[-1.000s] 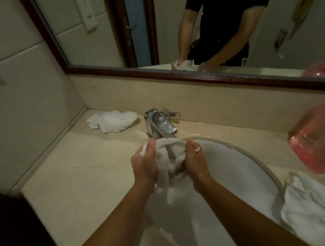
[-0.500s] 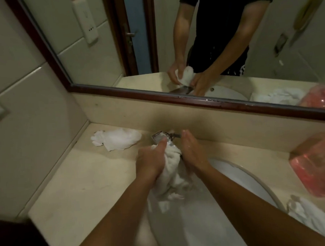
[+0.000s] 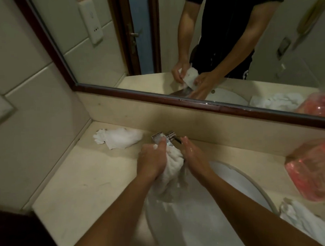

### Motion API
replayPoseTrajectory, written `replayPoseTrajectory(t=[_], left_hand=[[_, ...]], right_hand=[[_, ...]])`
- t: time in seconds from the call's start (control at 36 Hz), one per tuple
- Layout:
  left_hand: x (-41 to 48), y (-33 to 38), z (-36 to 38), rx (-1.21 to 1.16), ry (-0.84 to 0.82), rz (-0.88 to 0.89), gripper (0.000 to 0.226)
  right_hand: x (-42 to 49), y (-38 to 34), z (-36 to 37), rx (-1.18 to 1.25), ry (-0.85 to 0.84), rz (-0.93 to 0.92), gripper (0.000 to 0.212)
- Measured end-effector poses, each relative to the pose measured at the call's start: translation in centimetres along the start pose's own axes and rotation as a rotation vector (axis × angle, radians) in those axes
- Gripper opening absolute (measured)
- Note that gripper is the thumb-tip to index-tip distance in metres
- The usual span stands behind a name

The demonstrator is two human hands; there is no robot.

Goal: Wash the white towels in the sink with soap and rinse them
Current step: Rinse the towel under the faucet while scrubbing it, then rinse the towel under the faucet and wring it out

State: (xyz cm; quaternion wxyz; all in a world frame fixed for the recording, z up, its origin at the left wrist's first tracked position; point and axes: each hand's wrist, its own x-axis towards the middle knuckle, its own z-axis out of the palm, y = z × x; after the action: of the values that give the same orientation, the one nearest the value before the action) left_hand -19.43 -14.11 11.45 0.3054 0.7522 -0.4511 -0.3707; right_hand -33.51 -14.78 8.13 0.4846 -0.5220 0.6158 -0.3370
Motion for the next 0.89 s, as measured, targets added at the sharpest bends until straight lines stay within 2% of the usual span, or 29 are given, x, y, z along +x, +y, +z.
replayPoseTrajectory(t=[0.06,0.08,0.17,0.31,0.39,0.56,0.61,0.67,0.78,0.89], left_hand=[[-1.3,0.9,-0.3,-0.009,0.012,0.021,0.091],[-2.1,1.7,-0.5,-0.015,0.015,0.033,0.088],[-4.3,4.1,-1.7,-0.033,0.014,0.099,0.062],[-7.8,9.5,-3.8,-0.147,0.003,0.112,0.045],[-8.9,13.5,-4.6,-0.179,0.011,0.199,0.057],[-11.0,21.2,-5.8,-0.096,0.122,0.404,0.061],[-10.9,22.8,-6.0,-0.078,0.176,0.440,0.062],[-10.7,23.9,-6.1,-0.059,0.212,0.474,0.063],[-10.9,25.7,-5.7,-0.026,0.252,0.504,0.064],[-11.2,27.2,-5.0,-0.050,0.243,0.563,0.064]], right_hand=[[-1.7,-0.3,-1.1,0.060,-0.068,0.004,0.040],[-2.3,-0.2,-1.8,0.069,-0.092,-0.004,0.036],[-4.4,-1.1,-4.1,0.091,-0.097,-0.055,0.019],[-7.7,-5.3,-8.7,0.088,0.027,-0.210,0.013],[-9.8,-9.0,-11.6,0.027,0.085,-0.299,0.022],[-11.8,-17.5,-16.9,0.028,0.279,-0.406,0.034],[-12.5,-20.1,-18.6,0.063,0.317,-0.373,0.039],[-12.8,-22.0,-20.1,0.138,0.279,-0.282,0.043],[-13.1,-24.3,-21.9,0.446,0.104,-0.162,0.026],[-11.5,-26.0,-22.7,0.753,0.062,-0.068,0.031]])
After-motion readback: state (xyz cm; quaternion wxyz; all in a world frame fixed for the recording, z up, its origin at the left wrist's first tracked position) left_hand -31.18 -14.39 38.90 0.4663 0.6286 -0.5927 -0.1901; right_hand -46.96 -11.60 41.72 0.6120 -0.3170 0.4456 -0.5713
